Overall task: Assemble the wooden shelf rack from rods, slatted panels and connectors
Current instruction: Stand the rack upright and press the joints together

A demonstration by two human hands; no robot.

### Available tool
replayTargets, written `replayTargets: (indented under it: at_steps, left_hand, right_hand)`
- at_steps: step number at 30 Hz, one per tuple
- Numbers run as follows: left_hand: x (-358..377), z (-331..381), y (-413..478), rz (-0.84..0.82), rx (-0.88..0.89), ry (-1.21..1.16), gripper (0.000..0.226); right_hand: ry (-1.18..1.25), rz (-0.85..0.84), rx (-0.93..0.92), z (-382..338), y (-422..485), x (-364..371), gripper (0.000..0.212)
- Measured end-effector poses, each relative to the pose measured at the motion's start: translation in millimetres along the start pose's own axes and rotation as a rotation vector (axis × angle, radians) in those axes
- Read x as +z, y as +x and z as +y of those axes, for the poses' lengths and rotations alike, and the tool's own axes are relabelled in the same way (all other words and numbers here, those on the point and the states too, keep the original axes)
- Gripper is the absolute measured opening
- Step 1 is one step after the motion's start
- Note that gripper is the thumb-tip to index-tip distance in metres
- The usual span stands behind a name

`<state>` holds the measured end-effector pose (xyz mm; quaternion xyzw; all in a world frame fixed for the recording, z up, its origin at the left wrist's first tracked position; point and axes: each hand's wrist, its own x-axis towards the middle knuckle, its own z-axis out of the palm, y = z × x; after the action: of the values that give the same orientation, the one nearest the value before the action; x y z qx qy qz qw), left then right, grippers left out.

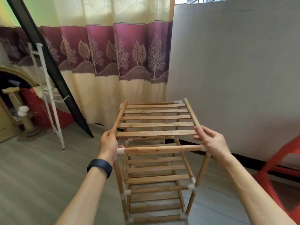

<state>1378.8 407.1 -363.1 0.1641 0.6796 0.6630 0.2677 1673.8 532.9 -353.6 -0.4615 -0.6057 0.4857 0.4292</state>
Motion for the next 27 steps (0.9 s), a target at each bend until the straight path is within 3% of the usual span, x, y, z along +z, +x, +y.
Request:
replayTargets:
  at_steps: [3,6,9,17,27]
  left_hand:
    - [0,0,0,-0.026,-0.079,-0.042,0.027]
    - [-4,0,-1,-0.069,-0.169,-0.106,0.025]
    - [-3,1,-3,-0.128,-0.113,-0.217,0.025]
    - [-7,-5,-8,-0.177,-0.123,-0.28,0.021]
    - [-8,-13,-7,-0.179,-0.002,-0.219,0.022]
  right_hand:
    - [-0.027,0.028,-0.002,1,6,1,0.052]
    - [-0.036,-0.011,-0.016,7,13,0,0.036]
    - [0.077,-0.04,0.02,10,18,-5,0.022]
    - [-0.038,-0.079,-0.016,13,21,-2,0.033]
    - [-0.025,-0.096,0.006,13,20,-6,0.04]
